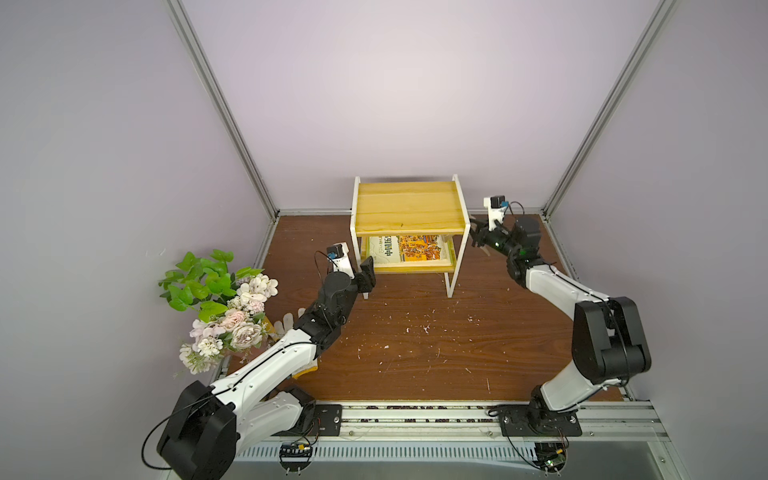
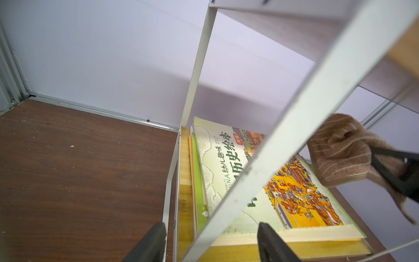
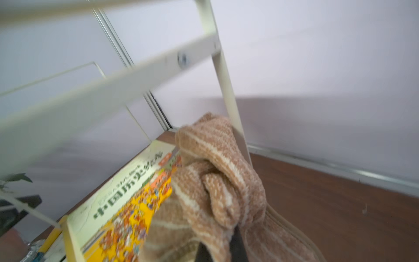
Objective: Wipe the bookshelf clean with a cloth
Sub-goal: Wipe the dust from the shelf.
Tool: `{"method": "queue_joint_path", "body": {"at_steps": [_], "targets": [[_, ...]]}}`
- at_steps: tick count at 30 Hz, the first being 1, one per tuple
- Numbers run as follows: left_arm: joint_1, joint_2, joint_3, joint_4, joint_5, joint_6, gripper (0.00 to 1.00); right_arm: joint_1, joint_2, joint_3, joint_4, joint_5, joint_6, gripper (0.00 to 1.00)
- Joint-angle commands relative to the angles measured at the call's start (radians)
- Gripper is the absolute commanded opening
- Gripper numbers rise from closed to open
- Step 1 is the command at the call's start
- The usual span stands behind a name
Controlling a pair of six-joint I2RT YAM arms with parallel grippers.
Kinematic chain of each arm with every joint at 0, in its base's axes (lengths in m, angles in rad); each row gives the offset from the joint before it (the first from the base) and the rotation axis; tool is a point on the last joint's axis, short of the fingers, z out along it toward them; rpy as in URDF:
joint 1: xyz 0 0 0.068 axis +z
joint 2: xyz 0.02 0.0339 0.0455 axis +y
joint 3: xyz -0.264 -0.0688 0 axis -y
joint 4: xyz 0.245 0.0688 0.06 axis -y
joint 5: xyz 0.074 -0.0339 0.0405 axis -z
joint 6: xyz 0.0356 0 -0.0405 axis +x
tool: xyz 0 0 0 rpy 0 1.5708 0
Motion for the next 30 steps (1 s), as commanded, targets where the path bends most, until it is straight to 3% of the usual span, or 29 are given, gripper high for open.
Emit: {"method": "queue_joint_path", "body": {"at_steps": [1, 4, 7, 13, 16, 20, 25, 27, 30], "targets": [[0.010, 0.000, -0.003, -0.017, -0.004, 0.003, 0.67, 0.002, -0.156, -0.146, -0.059, -0.008, -0.057, 0.00], [0.010, 0.009, 0.008, -0.024, -0.002, 0.000, 0.67, 0.003, -0.279, -0.254, -0.054, -0.031, -0.091, 0.00], [0.011, 0.016, 0.001, 0.004, -0.004, -0.004, 0.67, 0.002, -0.268, -0.247, 0.049, 0.015, -0.067, 0.00], [0.011, 0.042, 0.035, -0.031, 0.000, 0.009, 0.68, 0.004, 0.111, 0.218, -0.038, 0.069, 0.004, 0.00], [0.011, 0.025, 0.027, -0.033, -0.003, 0.007, 0.68, 0.018, 0.161, 0.400, -0.095, 0.077, -0.013, 0.00], [0.012, 0.000, 0.010, -0.042, -0.014, 0.005, 0.69, 0.024, 0.100, 0.394, 0.010, 0.147, -0.019, 0.00], [0.011, -0.004, 0.008, -0.059, -0.020, 0.025, 0.70, 0.031, 0.192, 0.174, 0.219, 0.163, 0.125, 0.00], [0.011, 0.003, 0.023, -0.076, -0.015, 0.036, 0.70, 0.026, 0.255, 0.234, 0.124, 0.155, 0.129, 0.00], [0.012, 0.011, 0.050, -0.099, -0.003, 0.051, 0.69, 0.024, 0.211, 0.392, 0.003, 0.169, 0.063, 0.00]]}}
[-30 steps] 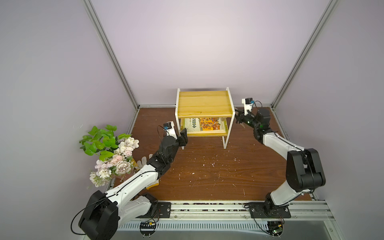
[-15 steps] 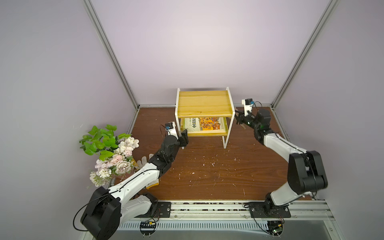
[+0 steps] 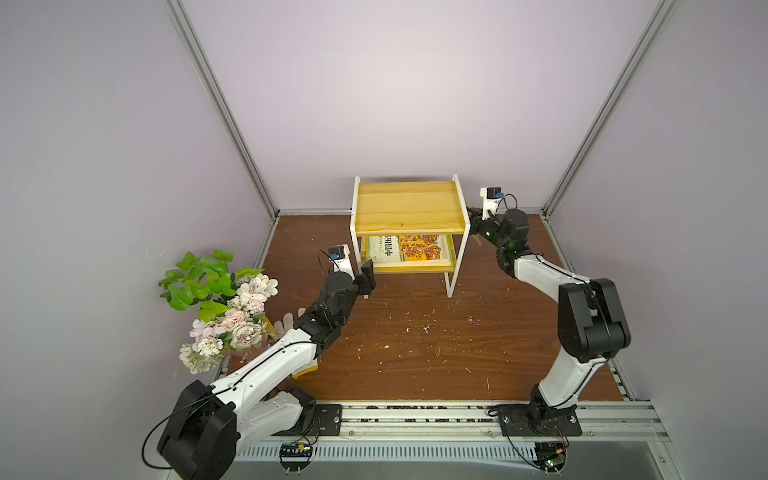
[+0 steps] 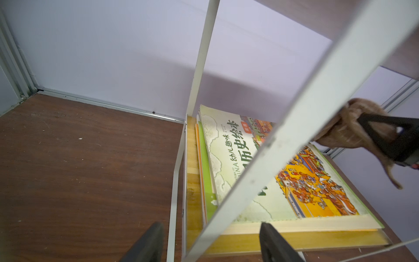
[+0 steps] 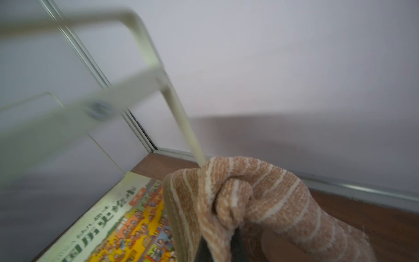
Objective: Wipe the bookshelf clean with a cloth
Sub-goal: Wipe the dust from the shelf.
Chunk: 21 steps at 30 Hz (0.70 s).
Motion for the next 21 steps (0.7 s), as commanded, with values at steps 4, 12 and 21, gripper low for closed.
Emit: {"method": "queue_joint_path", "body": {"at_steps": [4, 12, 21], "targets": [[0.010, -0.002, 0.040, -0.015, -0.008, 0.060, 0.66, 0.001, -0.170, 0.136, 0.004, 0.145, -0.080, 0.00], [0.010, 0.011, 0.077, -0.037, 0.035, 0.110, 0.57, -0.037, 0.016, 0.262, -0.088, 0.001, -0.041, 0.00], [0.011, 0.042, 0.089, -0.052, 0.025, 0.103, 0.52, -0.042, 0.122, 0.305, -0.043, -0.435, -0.053, 0.00]]}}
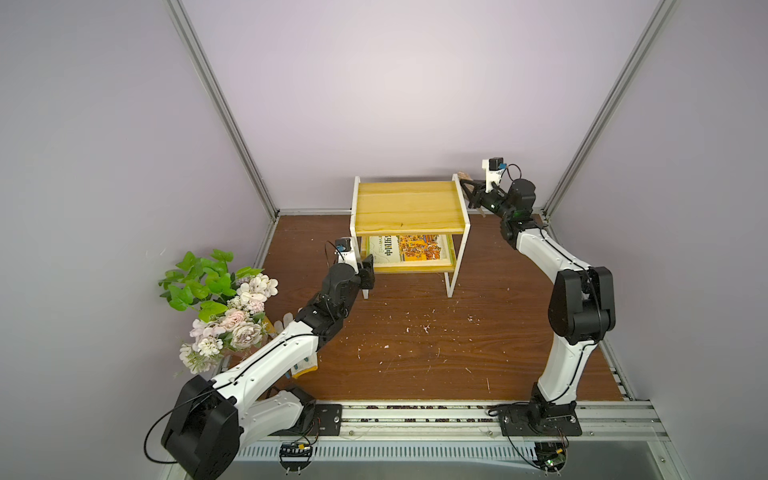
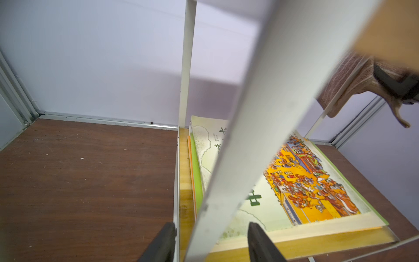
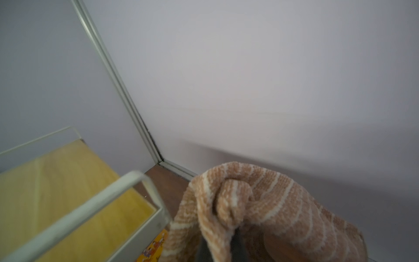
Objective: Wipe the bookshelf clean with a cloth
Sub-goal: Wipe the dust from the shelf.
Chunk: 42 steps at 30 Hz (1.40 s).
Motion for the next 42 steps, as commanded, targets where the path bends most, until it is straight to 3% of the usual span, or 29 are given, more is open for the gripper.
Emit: {"method": "queue_joint_path", "body": {"at_steps": [1, 5, 7, 9, 12, 14, 18, 21, 25, 33, 35, 39, 42], "targets": [[0.010, -0.001, 0.001, -0.003, 0.016, 0.004, 0.51, -0.006, 0.013, -0.082, 0.061, -0.216, 0.009, 0.00], [0.011, -0.023, -0.007, -0.006, 0.029, 0.022, 0.46, -0.101, -0.082, -0.274, 0.098, -0.122, 0.038, 0.00], [0.011, -0.034, -0.015, 0.001, 0.041, 0.037, 0.43, -0.161, -0.217, -0.387, 0.128, -0.036, 0.040, 0.00], [0.009, -0.040, -0.026, 0.015, 0.051, 0.045, 0.38, -0.190, -0.392, -0.493, 0.070, 0.111, -0.040, 0.00], [0.010, -0.039, -0.043, 0.041, 0.057, 0.047, 0.31, -0.173, -0.631, -0.644, 0.042, 0.191, -0.110, 0.00], [0.010, -0.032, -0.045, 0.052, 0.063, 0.044, 0.26, -0.146, -0.773, -0.776, 0.126, 0.198, -0.091, 0.00], [0.010, -0.007, -0.032, 0.049, 0.087, 0.044, 0.16, -0.042, -0.976, -0.918, 0.233, 0.342, -0.058, 0.00], [0.009, 0.010, -0.020, 0.017, 0.084, 0.054, 0.10, 0.074, -1.016, -0.849, 0.201, 0.323, -0.132, 0.00], [0.009, -0.015, -0.062, 0.039, 0.072, 0.078, 0.04, 0.215, -1.032, -0.835, 0.242, 0.420, -0.214, 0.00], [0.010, -0.006, -0.074, 0.061, 0.060, 0.086, 0.01, 0.233, -0.909, -1.046, 0.211, 0.528, -0.128, 0.00], [0.009, -0.001, -0.065, 0.051, 0.060, 0.097, 0.01, 0.234, -0.935, -1.012, 0.212, 0.481, -0.130, 0.00], [0.010, 0.003, -0.062, 0.057, 0.060, 0.108, 0.01, 0.241, -0.971, -0.794, 0.174, 0.395, -0.182, 0.00], [0.010, 0.003, -0.068, 0.067, 0.063, 0.099, 0.01, 0.246, -0.984, -0.782, 0.199, 0.382, -0.165, 0.00]]}}
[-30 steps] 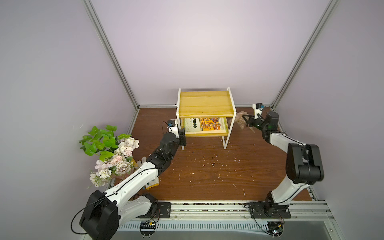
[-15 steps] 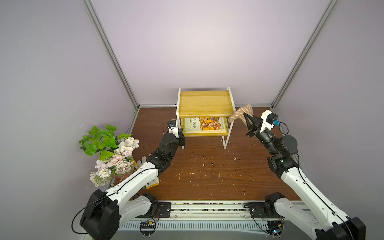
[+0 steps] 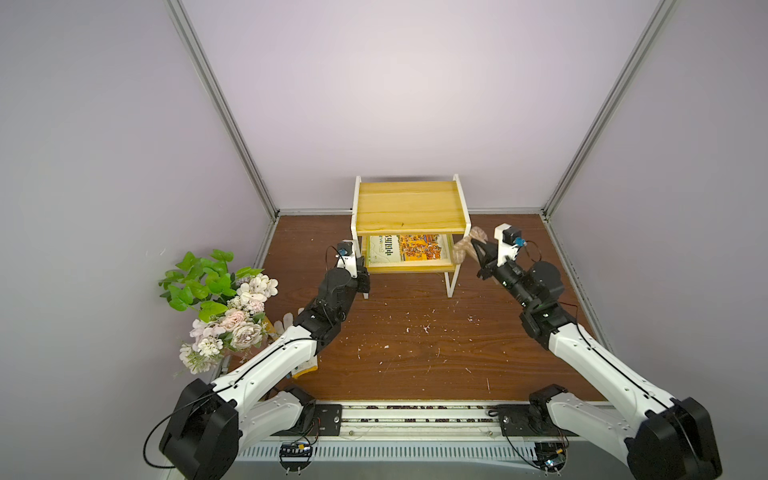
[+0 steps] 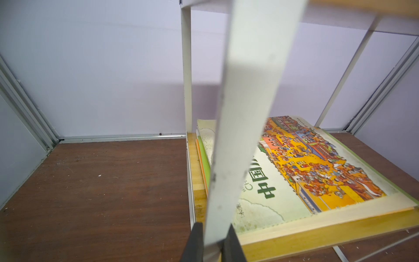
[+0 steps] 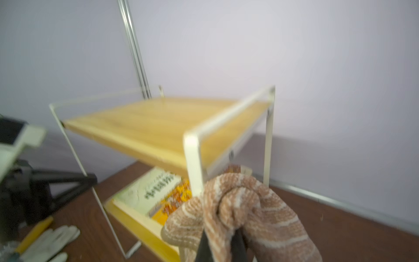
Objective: Wipe the bookshelf clean with a cloth
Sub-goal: Wipe the dust from the shelf.
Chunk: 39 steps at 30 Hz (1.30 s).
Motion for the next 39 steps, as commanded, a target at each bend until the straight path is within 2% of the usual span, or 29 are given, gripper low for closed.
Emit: {"method": "queue_joint_path", "body": {"at_steps": [1, 3, 5, 13, 17, 22, 26, 28, 30, 34, 36, 39], "targets": [[0.000, 0.028, -0.011, -0.004, 0.044, -0.047, 0.01, 0.013, -0.061, 0.023, 0.101, -0.033, -0.004, 0.00], [0.000, 0.029, -0.018, 0.008, 0.044, -0.057, 0.01, 0.014, -0.043, -0.050, 0.055, 0.023, -0.012, 0.00], [0.000, 0.031, -0.013, 0.007, 0.053, -0.059, 0.01, 0.013, -0.029, -0.074, 0.030, 0.018, -0.013, 0.00], [0.000, 0.040, -0.005, 0.001, 0.054, -0.067, 0.01, 0.013, 0.019, 0.171, 0.039, -0.044, -0.060, 0.00], [0.000, 0.045, -0.002, -0.004, 0.061, -0.071, 0.01, 0.012, 0.126, 0.298, -0.102, -0.002, -0.081, 0.00], [0.000, 0.048, -0.006, 0.002, 0.055, -0.064, 0.01, 0.013, 0.185, 0.280, -0.209, 0.005, -0.063, 0.00], [0.001, 0.062, 0.006, -0.007, 0.045, -0.043, 0.01, 0.012, 0.224, 0.346, -0.285, 0.012, -0.078, 0.00], [-0.001, 0.065, 0.011, -0.011, 0.048, -0.023, 0.01, 0.013, 0.295, 0.425, -0.319, -0.001, -0.076, 0.00], [0.000, 0.066, 0.015, -0.018, 0.060, 0.002, 0.01, 0.012, 0.429, 0.541, -0.354, 0.006, -0.091, 0.00], [-0.001, 0.067, 0.022, -0.034, 0.087, 0.038, 0.01, 0.003, 0.664, 0.836, -0.521, 0.102, -0.123, 0.00], [0.001, 0.067, 0.024, -0.039, 0.085, 0.048, 0.01, 0.003, 0.647, 0.864, -0.597, 0.082, -0.140, 0.00], [0.005, 0.064, 0.021, -0.034, 0.072, 0.067, 0.01, 0.002, 0.459, 0.650, -0.497, 0.086, -0.166, 0.00]]}}
